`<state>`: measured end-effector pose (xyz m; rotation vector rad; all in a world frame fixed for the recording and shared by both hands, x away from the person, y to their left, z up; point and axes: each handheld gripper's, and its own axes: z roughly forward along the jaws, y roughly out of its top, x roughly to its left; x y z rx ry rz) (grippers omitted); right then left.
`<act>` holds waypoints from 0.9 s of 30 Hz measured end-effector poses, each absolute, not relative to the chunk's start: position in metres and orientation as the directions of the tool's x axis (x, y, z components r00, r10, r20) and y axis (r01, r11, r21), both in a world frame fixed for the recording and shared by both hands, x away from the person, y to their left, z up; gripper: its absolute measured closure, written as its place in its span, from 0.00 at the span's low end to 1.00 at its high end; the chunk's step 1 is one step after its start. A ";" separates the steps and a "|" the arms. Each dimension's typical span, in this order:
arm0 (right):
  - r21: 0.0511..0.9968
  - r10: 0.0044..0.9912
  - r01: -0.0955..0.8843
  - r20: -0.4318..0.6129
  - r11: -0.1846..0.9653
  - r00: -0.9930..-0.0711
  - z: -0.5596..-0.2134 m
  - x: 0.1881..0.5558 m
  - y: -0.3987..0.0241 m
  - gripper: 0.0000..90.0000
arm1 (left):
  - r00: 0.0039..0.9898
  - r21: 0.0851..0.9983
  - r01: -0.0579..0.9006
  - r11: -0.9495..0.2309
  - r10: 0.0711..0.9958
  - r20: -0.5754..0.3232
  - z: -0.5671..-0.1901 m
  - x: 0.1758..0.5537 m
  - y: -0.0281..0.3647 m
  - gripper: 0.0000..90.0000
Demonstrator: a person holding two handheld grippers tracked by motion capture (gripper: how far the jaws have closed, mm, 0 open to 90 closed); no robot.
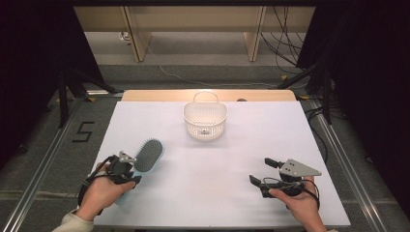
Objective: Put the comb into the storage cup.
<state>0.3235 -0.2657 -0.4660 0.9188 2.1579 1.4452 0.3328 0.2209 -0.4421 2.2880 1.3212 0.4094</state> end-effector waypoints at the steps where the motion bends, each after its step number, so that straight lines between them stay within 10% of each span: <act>1: 0.916 0.702 0.306 0.040 0.258 -0.711 -0.466 0.323 -0.266 0.16 | 0.497 0.547 0.715 -0.436 0.867 0.042 -0.442 0.332 0.221 0.78; 27: 0.920 0.698 0.301 0.043 0.251 -0.714 -0.465 0.323 -0.266 0.16 | 0.502 0.729 0.570 -0.380 0.863 0.057 -0.444 0.330 0.226 0.78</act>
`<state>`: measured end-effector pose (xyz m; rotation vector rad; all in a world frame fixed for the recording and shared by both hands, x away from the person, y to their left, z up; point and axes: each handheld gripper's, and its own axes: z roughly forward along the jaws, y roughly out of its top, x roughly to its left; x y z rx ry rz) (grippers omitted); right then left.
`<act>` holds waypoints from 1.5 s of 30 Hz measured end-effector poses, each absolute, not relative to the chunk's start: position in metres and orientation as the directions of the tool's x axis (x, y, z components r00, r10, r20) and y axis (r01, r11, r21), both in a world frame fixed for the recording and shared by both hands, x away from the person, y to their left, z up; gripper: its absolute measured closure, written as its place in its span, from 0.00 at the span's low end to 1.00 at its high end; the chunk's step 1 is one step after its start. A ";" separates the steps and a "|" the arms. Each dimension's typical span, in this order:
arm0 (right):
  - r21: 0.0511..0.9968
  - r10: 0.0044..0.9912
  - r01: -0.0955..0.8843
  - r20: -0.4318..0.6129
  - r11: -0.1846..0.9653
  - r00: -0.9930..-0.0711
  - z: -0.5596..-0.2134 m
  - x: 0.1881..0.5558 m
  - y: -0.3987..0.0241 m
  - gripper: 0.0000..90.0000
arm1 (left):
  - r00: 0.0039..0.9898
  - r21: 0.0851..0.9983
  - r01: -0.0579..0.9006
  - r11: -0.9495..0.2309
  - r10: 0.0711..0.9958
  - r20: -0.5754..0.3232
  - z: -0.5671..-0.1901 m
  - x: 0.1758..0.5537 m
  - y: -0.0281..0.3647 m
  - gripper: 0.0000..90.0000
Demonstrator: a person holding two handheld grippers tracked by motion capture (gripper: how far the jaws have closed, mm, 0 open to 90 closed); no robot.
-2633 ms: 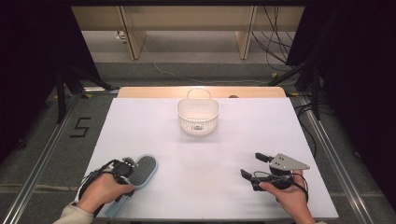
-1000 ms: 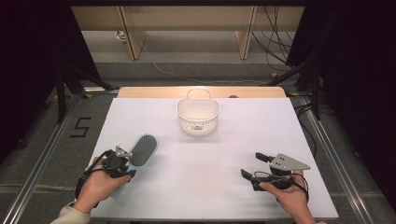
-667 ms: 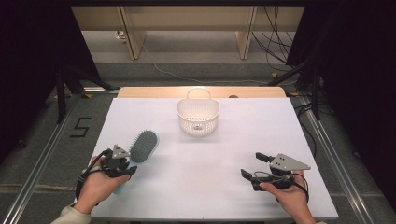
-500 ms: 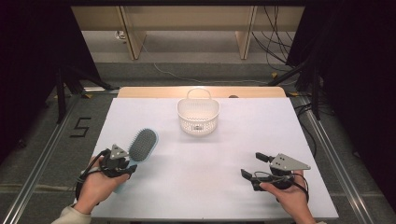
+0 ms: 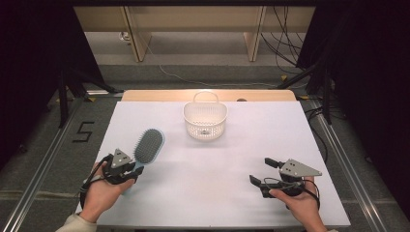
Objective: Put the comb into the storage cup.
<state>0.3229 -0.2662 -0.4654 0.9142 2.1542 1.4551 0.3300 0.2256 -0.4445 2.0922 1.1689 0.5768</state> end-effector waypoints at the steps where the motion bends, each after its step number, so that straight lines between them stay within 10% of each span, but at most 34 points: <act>1: 0.920 0.698 0.300 0.044 0.250 -0.714 -0.465 0.323 -0.266 0.16 | 0.502 0.729 0.570 -0.380 0.863 0.057 -0.444 0.330 0.226 0.78; 45: 0.926 0.698 0.294 0.048 0.237 -0.714 -0.464 0.323 -0.267 0.16 | 0.474 0.837 0.467 -0.284 0.880 0.034 -0.438 0.331 0.229 0.78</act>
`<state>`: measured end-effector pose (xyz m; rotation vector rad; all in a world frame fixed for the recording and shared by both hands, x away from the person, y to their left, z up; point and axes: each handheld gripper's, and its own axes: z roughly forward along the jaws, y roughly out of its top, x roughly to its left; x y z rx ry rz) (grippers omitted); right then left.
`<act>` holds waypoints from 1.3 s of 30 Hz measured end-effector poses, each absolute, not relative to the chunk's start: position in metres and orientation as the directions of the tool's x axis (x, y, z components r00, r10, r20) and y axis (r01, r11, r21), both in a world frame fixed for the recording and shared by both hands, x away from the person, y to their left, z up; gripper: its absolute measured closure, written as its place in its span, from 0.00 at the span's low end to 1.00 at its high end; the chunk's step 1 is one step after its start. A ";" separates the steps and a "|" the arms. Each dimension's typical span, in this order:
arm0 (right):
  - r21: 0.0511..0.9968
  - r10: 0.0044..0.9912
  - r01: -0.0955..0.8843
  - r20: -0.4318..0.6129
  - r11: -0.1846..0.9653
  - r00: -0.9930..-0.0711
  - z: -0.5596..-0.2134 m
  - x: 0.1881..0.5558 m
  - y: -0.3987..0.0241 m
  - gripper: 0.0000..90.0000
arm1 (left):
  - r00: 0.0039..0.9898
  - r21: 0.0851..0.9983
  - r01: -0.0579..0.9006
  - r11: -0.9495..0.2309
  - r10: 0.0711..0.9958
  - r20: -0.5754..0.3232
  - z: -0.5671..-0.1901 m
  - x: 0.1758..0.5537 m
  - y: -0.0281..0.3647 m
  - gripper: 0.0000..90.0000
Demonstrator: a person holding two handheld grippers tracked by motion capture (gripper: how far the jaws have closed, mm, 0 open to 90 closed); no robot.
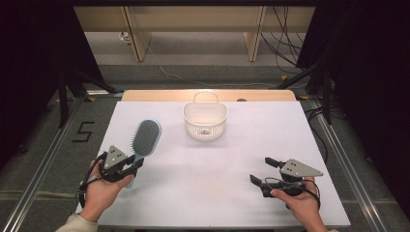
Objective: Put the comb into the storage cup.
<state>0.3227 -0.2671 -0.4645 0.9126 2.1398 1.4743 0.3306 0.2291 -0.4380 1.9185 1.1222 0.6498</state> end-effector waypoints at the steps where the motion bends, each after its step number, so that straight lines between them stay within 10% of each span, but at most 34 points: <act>1: 0.926 0.698 0.293 0.048 0.236 -0.715 -0.465 0.323 -0.267 0.16 | 0.475 0.840 0.463 -0.283 0.879 0.034 -0.438 0.331 0.229 0.78; 39: 0.927 0.700 0.295 0.051 0.232 -0.713 -0.465 0.323 -0.267 0.16 | 0.453 0.889 0.408 -0.209 0.891 0.001 -0.433 0.347 0.217 0.78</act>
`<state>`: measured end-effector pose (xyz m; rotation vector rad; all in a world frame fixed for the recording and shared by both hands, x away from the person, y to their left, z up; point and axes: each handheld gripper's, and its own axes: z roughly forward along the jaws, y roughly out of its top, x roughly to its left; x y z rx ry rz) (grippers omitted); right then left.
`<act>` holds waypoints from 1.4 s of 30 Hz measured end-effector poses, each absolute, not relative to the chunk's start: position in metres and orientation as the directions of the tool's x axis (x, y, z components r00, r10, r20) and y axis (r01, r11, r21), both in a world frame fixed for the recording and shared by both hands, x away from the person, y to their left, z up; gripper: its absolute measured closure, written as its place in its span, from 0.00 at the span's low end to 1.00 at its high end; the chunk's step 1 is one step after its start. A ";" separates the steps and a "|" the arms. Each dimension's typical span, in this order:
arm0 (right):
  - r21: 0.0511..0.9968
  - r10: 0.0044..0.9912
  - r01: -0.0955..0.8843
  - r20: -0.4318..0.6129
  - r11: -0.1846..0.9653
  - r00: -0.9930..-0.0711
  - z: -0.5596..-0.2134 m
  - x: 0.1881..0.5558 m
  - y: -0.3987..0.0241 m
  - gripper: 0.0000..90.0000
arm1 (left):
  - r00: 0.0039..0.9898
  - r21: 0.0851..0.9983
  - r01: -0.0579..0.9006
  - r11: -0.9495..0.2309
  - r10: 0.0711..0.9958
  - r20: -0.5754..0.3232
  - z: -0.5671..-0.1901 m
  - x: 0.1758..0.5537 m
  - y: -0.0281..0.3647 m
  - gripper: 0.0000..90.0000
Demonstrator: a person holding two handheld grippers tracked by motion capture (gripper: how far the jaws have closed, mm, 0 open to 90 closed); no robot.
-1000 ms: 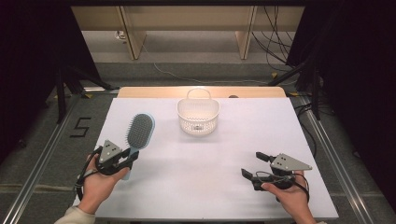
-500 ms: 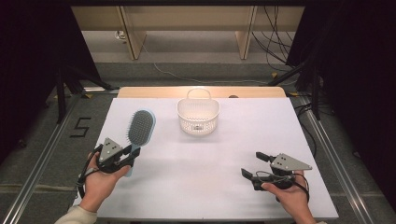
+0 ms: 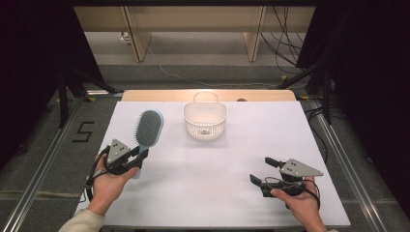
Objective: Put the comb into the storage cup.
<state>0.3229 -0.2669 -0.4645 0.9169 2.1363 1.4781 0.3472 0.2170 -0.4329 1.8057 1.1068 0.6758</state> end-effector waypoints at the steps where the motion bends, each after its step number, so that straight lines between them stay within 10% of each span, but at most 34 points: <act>1: 0.927 0.700 0.295 0.052 0.231 -0.713 -0.465 0.323 -0.267 0.16 | 0.453 0.889 0.407 -0.208 0.892 0.002 -0.433 0.348 0.216 0.78; 42: 0.929 0.698 0.294 0.056 0.226 -0.714 -0.465 0.323 -0.268 0.16 | 0.462 0.908 0.375 -0.189 0.887 -0.007 -0.423 0.363 0.200 0.78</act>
